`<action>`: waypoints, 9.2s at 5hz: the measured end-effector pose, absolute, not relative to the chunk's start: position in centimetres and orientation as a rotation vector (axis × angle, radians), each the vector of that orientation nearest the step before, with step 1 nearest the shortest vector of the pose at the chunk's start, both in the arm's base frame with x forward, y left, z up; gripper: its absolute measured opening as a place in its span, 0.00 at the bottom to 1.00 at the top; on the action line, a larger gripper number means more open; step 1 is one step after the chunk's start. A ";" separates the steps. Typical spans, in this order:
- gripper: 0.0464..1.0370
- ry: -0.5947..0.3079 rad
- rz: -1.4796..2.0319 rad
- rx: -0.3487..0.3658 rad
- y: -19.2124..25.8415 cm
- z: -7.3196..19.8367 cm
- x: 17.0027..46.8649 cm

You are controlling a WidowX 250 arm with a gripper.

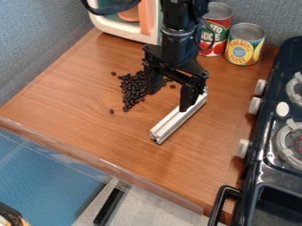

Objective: Sweep into pile

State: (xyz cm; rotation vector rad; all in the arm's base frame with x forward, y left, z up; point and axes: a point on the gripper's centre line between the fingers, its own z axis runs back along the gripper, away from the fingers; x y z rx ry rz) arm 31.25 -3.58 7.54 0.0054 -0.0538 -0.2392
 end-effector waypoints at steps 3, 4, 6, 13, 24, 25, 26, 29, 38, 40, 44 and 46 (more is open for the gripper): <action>0.97 -0.030 -0.222 0.031 -3.3 3.8 32.1; 0.97 -0.032 -0.214 0.043 -3.2 2.9 32.9; 0.92 0.004 -0.269 0.050 -4.6 1.0 33.2; 0.34 -0.001 0.252 -0.150 -3.4 5.6 37.9; 0.34 0.077 0.865 -0.221 0.9 0.9 41.7; 0.34 0.073 0.884 -0.225 2.1 0.8 41.0; 0.34 0.070 0.909 -0.232 3.0 0.8 40.4; 0.34 0.074 0.959 -0.233 5.5 0.6 38.3; 0.34 0.081 1.055 -0.231 9.7 0.6 33.3; 0.34 0.110 1.050 -0.319 8.1 1.4 35.0; 0.34 0.120 1.062 -0.340 4.1 5.0 37.4; 0.34 0.020 0.965 -0.268 3.9 4.1 40.3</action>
